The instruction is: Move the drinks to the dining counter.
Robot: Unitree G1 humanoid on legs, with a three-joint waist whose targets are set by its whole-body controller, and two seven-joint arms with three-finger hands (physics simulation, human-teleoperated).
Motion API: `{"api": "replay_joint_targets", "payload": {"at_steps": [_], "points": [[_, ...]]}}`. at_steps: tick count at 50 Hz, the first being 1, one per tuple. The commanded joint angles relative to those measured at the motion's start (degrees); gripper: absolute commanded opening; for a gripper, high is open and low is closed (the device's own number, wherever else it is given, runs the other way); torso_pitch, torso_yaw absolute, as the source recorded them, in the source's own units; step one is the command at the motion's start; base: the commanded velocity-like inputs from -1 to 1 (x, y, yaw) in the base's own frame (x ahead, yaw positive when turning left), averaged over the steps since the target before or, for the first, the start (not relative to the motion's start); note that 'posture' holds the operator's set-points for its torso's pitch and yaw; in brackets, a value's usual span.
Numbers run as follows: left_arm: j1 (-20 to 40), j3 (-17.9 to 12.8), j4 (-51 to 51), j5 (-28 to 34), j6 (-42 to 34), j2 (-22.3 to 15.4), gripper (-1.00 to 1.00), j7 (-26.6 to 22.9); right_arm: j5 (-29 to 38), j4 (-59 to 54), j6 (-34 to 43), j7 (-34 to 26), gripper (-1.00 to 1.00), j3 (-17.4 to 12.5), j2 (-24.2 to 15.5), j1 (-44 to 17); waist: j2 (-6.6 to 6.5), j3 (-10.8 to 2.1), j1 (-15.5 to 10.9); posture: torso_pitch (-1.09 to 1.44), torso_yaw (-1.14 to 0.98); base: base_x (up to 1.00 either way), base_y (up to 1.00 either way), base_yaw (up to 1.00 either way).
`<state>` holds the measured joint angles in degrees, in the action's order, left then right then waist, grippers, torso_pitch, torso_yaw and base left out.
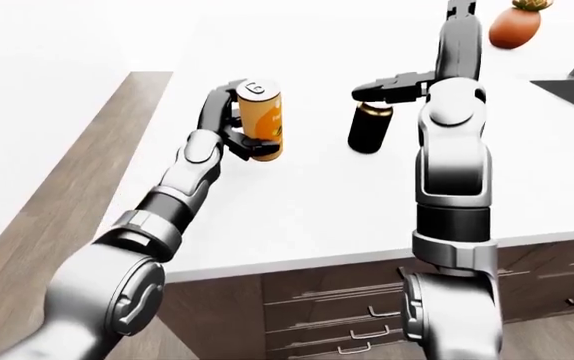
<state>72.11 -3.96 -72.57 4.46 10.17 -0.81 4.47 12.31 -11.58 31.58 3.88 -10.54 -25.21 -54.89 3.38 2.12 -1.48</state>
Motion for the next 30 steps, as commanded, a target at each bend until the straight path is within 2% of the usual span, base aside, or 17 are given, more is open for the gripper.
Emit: {"api": "replay_joint_targets", "payload": {"at_steps": [1,17,19,25,30], "points": [[2.57,-0.23,2.79,-0.1,2.48,-0.47,-1.0,0.12,0.46,2.72,-0.86,0.11,1.0,-0.54,-1.03,-2.28,0.28,-2.01,-0.03,0.0,0.0,0.0,0.0,0.0],[0.88,-0.29,1.72,1.14,3.74,-0.06,-0.99,0.45,1.14,4.74,0.9,-0.87,1.0,-0.39,-1.16,-3.48,0.07,-2.1,0.12,0.0,0.0,0.0,0.0,0.0],[0.57,-0.18,1.59,1.41,3.95,-0.01,-0.86,0.46,1.14,5.0,0.93,-0.88,1.0,-0.47,-1.14,-3.24,0.05,-2.1,0.15,0.0,0.0,0.0,0.0,0.0],[-0.03,-0.3,1.18,1.76,4.31,0.25,-0.8,0.61,1.16,7.03,2.22,-1.47,1.0,-0.77,-1.49,-2.52,0.02,-2.15,0.13,0.0,0.0,0.0,0.0,0.0],[-0.43,-0.37,1.02,1.99,4.44,0.31,-0.58,0.63,1.23,6.24,1.58,-1.12,1.0,-0.68,-1.25,-2.58,-0.06,-2.18,0.2,0.0,0.0,0.0,0.0,0.0]]}}
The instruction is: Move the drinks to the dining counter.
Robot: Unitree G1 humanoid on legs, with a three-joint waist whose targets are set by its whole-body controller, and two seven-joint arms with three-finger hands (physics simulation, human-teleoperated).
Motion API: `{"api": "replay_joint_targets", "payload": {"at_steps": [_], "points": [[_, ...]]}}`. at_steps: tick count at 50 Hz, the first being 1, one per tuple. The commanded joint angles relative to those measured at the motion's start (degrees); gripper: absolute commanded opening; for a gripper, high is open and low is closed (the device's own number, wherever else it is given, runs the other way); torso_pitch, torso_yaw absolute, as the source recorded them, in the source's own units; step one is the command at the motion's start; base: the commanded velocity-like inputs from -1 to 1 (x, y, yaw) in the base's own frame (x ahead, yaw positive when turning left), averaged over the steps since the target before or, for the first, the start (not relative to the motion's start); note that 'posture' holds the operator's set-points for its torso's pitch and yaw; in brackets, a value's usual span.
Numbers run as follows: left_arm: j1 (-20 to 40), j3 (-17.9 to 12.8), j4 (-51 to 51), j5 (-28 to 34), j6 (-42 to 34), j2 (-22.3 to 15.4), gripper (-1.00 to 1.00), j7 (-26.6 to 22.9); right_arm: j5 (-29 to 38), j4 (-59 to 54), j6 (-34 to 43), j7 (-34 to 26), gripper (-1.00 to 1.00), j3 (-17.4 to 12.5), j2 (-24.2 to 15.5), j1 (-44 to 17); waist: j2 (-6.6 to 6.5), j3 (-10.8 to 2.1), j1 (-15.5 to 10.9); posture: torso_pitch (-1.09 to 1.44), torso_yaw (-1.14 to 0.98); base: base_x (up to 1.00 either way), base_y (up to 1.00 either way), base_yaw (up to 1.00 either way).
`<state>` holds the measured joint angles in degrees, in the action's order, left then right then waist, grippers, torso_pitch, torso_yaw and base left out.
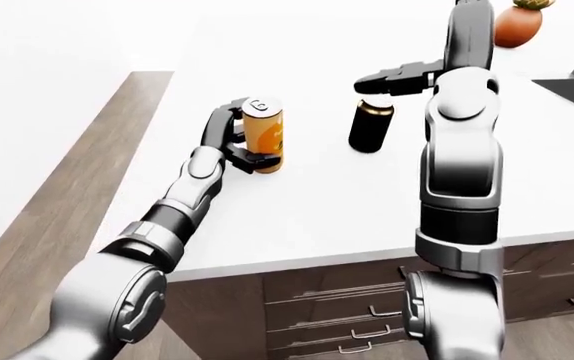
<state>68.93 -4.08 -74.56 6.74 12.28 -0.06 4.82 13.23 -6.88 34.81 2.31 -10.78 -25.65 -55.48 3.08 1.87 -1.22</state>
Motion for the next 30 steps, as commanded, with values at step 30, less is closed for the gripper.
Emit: {"api": "replay_joint_targets", "payload": {"at_steps": [30], "points": [[2.08,-0.17,2.95,0.65,1.82,-0.4,0.11,0.71,0.41,0.01,-2.53,0.8,1.0,-0.51,-1.13,-2.46,0.1,-2.02,0.07,0.0,0.0,0.0,0.0,0.0]]}}
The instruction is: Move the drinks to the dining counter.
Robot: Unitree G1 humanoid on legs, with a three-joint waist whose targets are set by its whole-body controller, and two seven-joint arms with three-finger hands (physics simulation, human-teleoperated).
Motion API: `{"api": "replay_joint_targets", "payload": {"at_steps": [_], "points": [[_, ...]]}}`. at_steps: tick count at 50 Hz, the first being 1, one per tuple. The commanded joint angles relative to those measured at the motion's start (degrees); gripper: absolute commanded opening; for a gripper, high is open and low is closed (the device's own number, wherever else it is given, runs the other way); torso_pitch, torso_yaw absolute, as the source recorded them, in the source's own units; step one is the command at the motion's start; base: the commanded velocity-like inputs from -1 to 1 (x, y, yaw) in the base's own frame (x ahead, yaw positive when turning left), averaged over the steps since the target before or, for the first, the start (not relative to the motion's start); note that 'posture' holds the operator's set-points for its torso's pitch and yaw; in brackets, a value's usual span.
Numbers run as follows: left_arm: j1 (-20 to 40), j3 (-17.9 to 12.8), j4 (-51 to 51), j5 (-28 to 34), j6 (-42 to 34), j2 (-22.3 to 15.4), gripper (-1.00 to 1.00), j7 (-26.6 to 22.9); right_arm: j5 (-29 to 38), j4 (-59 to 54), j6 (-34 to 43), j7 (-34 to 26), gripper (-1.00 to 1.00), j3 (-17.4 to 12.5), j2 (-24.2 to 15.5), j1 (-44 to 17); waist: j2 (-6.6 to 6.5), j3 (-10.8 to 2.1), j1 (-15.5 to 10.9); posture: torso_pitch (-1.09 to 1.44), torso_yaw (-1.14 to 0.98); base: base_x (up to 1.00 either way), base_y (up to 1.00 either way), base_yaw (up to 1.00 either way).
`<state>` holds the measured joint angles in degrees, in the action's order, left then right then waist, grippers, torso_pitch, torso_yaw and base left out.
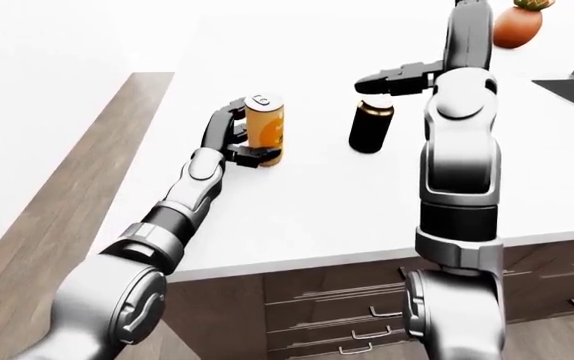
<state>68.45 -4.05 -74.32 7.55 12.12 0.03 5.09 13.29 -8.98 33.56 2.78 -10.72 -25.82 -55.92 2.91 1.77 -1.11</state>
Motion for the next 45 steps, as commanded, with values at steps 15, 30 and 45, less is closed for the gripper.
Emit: {"api": "replay_joint_targets", "payload": {"at_steps": [15,30,45], "points": [[2.27,-0.08,2.65,0.27,1.69,-0.52,0.89,0.6,0.27,2.04,-1.58,0.9,1.0,-0.5,-0.75,-1.45,0.24,-1.97,-0.01,0.0,0.0,0.0,0.0,0.0],[3.18,-0.37,5.18,-0.72,-0.71,-2.24,1.0,-0.01,0.68,1.38,-1.8,0.91,1.0,-0.24,-0.49,-2.14,0.06,-1.97,0.09,0.0,0.0,0.0,0.0,0.0],[-4.43,0.76,41.95,1.23,-24.87,-10.52,1.0,-6.08,0.16,3.75,-1.26,0.5,1.0,-1.0,-1.01,-0.27,-1.04,-1.54,0.52,0.0,0.0,0.0,0.0,0.0]]}}
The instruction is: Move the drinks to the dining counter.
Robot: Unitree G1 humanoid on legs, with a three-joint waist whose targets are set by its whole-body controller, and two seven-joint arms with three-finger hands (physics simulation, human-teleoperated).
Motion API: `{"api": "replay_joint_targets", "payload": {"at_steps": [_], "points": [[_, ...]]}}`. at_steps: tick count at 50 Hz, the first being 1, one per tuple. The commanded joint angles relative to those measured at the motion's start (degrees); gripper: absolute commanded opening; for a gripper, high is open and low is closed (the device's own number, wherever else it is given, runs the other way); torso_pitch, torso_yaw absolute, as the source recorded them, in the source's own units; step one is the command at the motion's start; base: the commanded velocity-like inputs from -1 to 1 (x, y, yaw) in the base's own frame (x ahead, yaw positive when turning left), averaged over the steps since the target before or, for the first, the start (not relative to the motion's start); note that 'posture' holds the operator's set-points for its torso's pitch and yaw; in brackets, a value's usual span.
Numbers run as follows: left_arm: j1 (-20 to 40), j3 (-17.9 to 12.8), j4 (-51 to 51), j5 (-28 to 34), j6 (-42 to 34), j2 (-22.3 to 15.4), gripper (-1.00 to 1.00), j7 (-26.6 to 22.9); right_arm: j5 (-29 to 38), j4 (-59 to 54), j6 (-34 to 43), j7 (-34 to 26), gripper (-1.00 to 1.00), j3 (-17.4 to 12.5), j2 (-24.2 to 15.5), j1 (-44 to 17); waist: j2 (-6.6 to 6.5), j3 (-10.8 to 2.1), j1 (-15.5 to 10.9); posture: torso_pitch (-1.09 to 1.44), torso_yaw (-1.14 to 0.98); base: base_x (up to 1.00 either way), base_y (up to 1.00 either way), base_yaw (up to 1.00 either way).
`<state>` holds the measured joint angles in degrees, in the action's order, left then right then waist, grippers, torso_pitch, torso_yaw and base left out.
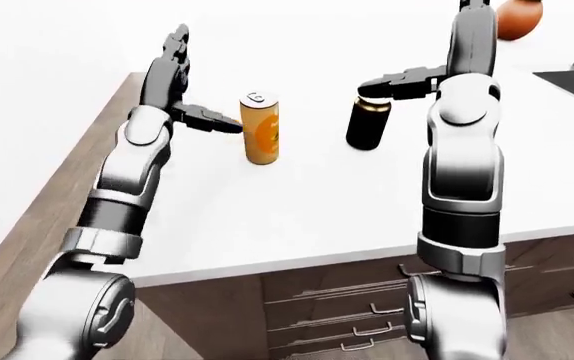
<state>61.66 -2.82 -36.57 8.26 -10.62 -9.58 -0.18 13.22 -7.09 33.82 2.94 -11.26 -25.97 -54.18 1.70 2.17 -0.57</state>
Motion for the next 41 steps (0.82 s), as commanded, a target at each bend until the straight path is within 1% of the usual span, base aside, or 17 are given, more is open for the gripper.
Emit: {"api": "replay_joint_targets", "payload": {"at_steps": [1,8,13,15,16,17,18,22,27,30,37,41], "points": [[2.22,-0.72,6.46,0.78,-3.7,-1.42,1.0,-1.16,0.29,2.07,-1.39,0.29,1.0,-0.41,-0.94,-1.95,0.09,-1.88,-0.01,0.0,0.0,0.0,0.0,0.0],[-0.68,-2.17,23.52,2.42,-14.72,-4.72,1.0,-5.22,0.58,6.75,1.65,-1.02,1.0,-1.29,-2.73,-1.33,-0.39,-1.46,-0.09,0.0,0.0,0.0,0.0,0.0],[-2.98,-4.7,35.46,2.94,-22.49,-9.26,1.0,-8.17,0.64,12.19,5.13,-2.96,1.0,-3.0,-4.97,0.73,-0.51,-1.23,-0.04,0.0,0.0,0.0,0.0,0.0],[-4.0,-5.4,38.78,3.14,-24.68,-10.62,1.0,-8.88,0.68,14.0,6.48,-3.6,1.0,-3.41,-5.74,1.16,-0.55,-1.1,0.01,0.0,0.0,0.0,0.0,0.0],[-4.77,-6.37,41.48,3.07,-26.7,-11.74,1.0,-9.48,0.69,15.55,7.33,-4.25,1.0,-3.95,-6.46,1.92,-0.59,-1.03,0.0,0.0,0.0,0.0,0.0,0.0],[-5.72,-6.68,43.95,3.11,-28.16,-12.96,1.0,-10.64,0.61,16.95,8.13,-4.78,1.0,-4.56,-7.04,2.69,-0.64,-0.99,0.0,0.0,0.0,0.0,0.0,0.0],[-6.36,-7.99,47.13,2.95,-30.38,-14.54,1.0,-11.66,0.53,19.15,9.3,-5.7,1.0,-5.43,-7.92,4.06,-0.7,-0.93,-0.01,0.0,0.0,0.0,0.0,0.0],[-8.65,-9.82,51.17,2.47,-32.88,-16.91,1.0,-11.68,0.29,23.54,11.2,-7.15,1.0,-7.55,-9.67,7.67,-0.73,-0.55,-0.07,0.0,0.0,0.0,0.0,0.0],[-12.38,-12.06,55.97,1.51,-35.48,-19.28,1.0,-11.81,-0.52,28.08,13.62,-8.31,1.0,-10.1,-11.52,11.1,-0.76,-0.57,-0.16,0.0,0.0,0.0,0.0,0.0],[-14.04,-13.02,58.63,0.73,-37.03,-20.04,1.0,-11.68,-1.02,30.77,14.42,-8.19,1.0,-11.14,-11.17,13.6,-0.77,-0.47,-0.16,0.0,0.0,0.0,0.0,0.0],[-17.93,-14.56,62.61,-0.76,-38.41,-20.66,1.0,-10.7,-2.34,37.12,16.18,-7.66,1.0,-15.07,-9.97,20.47,-0.64,-0.4,-0.19,0.0,0.0,0.0,0.0,0.0],[-19.73,-15.73,63.83,-1.46,-38.67,-21.42,1.0,-10.41,-3.0,39.88,17.67,-8.21,1.0,-17.06,-10.46,22.89,-0.68,-0.43,-0.28,0.0,0.0,0.0,0.0,0.0]]}}
